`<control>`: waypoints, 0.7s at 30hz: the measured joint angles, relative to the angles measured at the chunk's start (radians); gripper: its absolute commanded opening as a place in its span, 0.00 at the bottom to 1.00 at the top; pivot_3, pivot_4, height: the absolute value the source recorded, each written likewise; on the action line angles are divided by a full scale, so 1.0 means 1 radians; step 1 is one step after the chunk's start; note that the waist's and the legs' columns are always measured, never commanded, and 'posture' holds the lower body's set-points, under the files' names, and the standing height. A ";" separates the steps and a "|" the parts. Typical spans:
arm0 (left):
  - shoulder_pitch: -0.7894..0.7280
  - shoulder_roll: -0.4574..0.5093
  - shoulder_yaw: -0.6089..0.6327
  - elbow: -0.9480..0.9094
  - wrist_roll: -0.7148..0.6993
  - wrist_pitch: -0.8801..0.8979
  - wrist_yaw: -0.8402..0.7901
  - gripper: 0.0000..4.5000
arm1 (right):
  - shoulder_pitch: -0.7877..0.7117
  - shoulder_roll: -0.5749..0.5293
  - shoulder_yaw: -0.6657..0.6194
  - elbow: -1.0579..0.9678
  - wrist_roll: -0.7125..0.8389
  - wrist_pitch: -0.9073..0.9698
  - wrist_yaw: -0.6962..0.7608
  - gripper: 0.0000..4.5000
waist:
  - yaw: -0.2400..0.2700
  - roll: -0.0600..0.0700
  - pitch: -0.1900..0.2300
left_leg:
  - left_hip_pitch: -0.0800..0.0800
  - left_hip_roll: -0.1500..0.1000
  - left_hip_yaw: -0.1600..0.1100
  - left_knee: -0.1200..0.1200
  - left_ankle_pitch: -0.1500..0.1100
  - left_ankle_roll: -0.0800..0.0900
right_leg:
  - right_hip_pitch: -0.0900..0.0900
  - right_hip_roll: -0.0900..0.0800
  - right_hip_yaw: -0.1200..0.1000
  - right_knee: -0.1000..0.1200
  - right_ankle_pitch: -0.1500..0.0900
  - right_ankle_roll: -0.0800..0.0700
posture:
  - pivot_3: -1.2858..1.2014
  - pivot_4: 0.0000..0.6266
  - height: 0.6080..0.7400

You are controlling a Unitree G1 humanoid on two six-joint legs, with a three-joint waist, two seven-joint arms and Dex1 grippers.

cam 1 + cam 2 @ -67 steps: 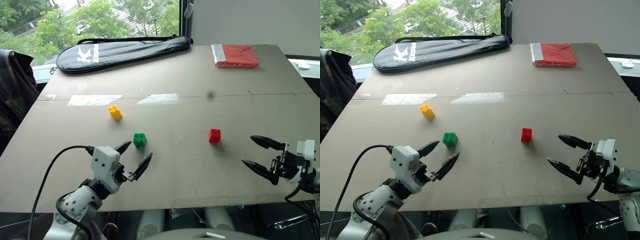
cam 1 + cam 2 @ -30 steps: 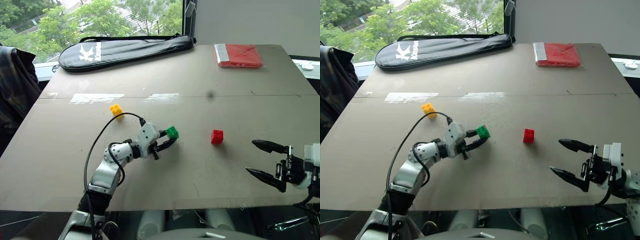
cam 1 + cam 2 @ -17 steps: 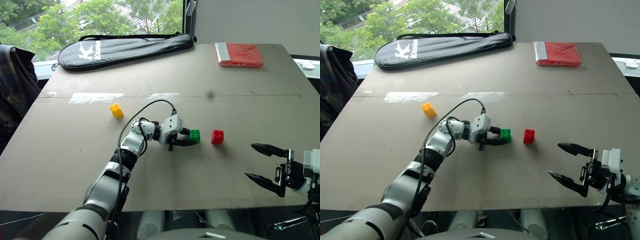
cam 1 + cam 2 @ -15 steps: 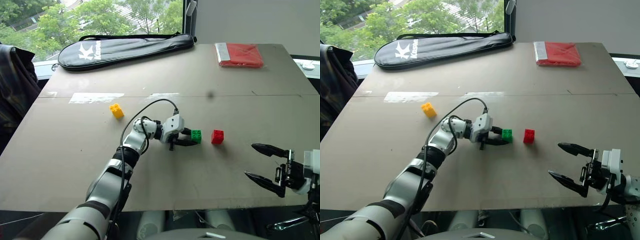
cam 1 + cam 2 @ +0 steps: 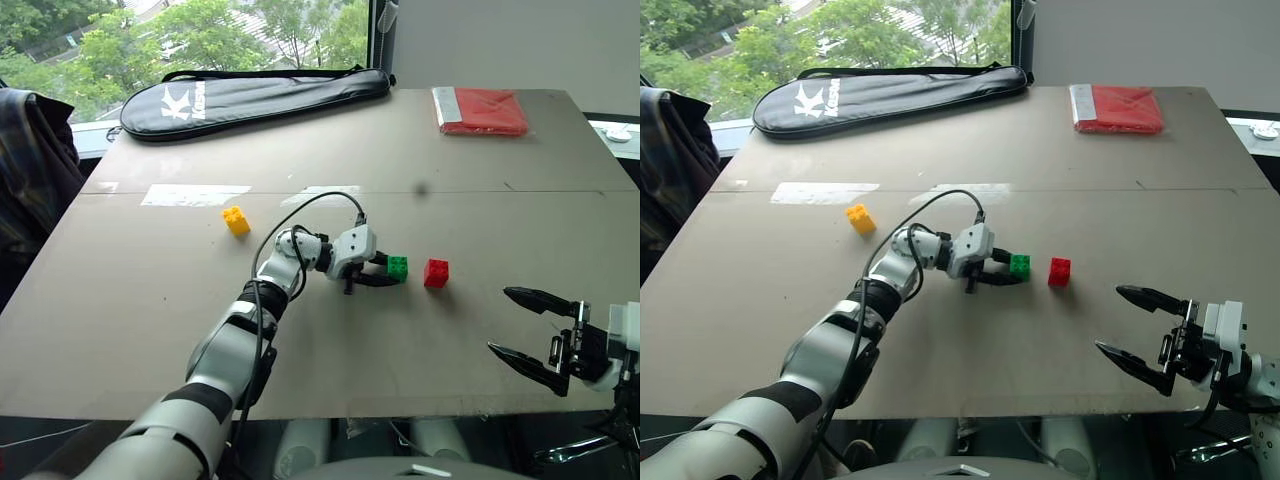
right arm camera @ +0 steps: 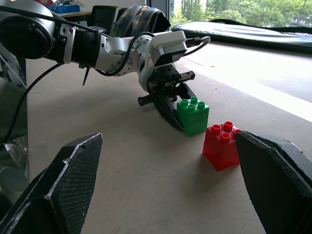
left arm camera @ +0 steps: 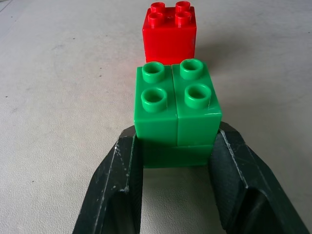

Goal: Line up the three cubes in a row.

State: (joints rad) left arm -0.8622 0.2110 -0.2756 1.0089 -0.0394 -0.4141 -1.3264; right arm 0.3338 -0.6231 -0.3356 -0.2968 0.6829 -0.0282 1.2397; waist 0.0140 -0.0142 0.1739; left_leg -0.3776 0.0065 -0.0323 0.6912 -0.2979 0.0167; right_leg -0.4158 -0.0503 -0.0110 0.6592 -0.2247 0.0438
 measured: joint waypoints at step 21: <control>0.089 0.054 0.067 -0.121 -0.005 0.026 0.048 0.99 | -0.031 -0.001 0.007 0.006 -0.002 -0.017 0.008 1.00 | -0.014 0.000 0.000 | 0.002 0.002 -0.001 0.000 0.000 0.000 | 0.000 0.001 0.000 0.002 0.001 -0.001 | 0.52 0.24 0.70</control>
State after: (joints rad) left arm -0.7736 0.2648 -0.2086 0.8877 -0.0439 -0.3879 -1.2788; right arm 0.3026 -0.6238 -0.3285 -0.2905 0.6806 -0.0452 1.2478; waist -0.0001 -0.0139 0.1738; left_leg -0.3761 0.0084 -0.0329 0.6913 -0.2979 0.0167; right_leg -0.4161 -0.0488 -0.0111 0.6616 -0.2242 0.0428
